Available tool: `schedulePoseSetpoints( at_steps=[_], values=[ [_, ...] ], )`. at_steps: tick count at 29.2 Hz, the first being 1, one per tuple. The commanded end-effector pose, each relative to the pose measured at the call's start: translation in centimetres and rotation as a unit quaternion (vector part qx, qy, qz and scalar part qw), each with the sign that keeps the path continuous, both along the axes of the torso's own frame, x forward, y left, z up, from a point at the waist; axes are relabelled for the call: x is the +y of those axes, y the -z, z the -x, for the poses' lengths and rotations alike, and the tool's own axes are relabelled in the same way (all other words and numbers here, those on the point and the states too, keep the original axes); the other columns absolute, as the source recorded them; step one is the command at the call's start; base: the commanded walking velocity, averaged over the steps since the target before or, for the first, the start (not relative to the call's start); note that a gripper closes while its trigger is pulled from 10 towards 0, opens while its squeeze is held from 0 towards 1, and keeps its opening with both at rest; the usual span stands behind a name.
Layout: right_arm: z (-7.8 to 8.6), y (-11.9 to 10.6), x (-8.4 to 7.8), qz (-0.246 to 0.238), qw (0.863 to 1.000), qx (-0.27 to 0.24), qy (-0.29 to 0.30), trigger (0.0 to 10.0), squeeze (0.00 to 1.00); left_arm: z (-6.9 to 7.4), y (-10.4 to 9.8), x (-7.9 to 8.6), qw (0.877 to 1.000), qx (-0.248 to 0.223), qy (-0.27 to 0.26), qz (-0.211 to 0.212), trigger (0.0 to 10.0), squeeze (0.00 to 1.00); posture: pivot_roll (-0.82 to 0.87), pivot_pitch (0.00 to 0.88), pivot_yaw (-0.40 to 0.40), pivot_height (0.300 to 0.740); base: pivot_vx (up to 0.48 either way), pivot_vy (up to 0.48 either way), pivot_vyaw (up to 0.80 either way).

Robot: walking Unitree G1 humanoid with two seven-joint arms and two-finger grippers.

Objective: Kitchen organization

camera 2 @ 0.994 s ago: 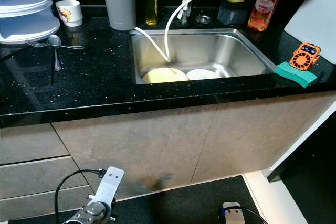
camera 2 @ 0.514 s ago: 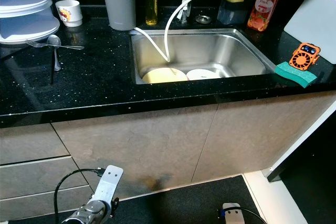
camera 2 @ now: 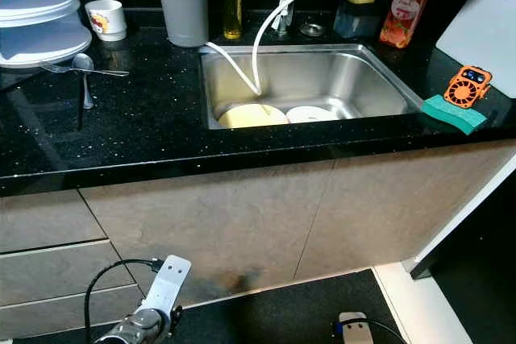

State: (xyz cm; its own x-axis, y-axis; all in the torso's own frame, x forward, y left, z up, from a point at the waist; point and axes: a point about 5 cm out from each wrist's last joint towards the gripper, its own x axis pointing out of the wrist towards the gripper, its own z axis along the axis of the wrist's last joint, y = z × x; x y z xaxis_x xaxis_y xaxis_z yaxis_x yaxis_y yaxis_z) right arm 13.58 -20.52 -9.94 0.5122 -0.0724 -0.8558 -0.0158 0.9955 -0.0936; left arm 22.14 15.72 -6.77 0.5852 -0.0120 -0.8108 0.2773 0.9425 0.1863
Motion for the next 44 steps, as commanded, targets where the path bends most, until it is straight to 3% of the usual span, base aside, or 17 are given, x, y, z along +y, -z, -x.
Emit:
schedulePoseSetpoints(
  at_steps=[1, 8, 19, 28, 44],
  values=[
    [0.5, 0.2, 0.0, 0.006, 1.000, 0.009, -0.016, 10.0, 0.00, 0.7, 0.4, 0.1, 0.999, 0.018, 0.029, -0.018, 10.0, 0.00, -0.03, 0.022, -0.055, 0.740, 0.000, 0.000, 0.00],
    [1.1, 0.5, 0.8, 0.016, 0.997, 0.023, -0.073, 10.0, 0.00, 1.3, 0.8, 0.0, 0.998, 0.032, 0.049, -0.020, 10.0, 0.00, -0.03, 0.025, -0.052, 0.740, 0.000, 0.000, 0.00],
    [1.1, 0.5, 0.9, 0.020, 0.997, 0.022, -0.075, 10.0, 0.00, 1.4, 0.8, 0.2, 0.998, 0.033, 0.047, -0.023, 10.0, 0.00, -0.02, 0.026, -0.051, 0.740, 0.000, 0.000, 0.00],
    [1.3, 0.5, 0.7, 0.027, 0.996, 0.027, -0.082, 10.0, 0.00, 2.1, 1.2, 0.1, 0.993, 0.043, 0.098, -0.052, 10.0, 0.00, -0.02, 0.016, -0.048, 0.740, 0.000, 0.000, 0.00],
    [1.3, 0.5, 0.7, 0.024, 0.997, 0.026, -0.072, 10.0, 0.00, 2.0, 1.1, 0.3, 0.995, 0.040, 0.080, -0.043, 10.0, 0.00, -0.02, 0.007, -0.049, 0.740, 0.000, 0.000, 0.00]
  ],
)
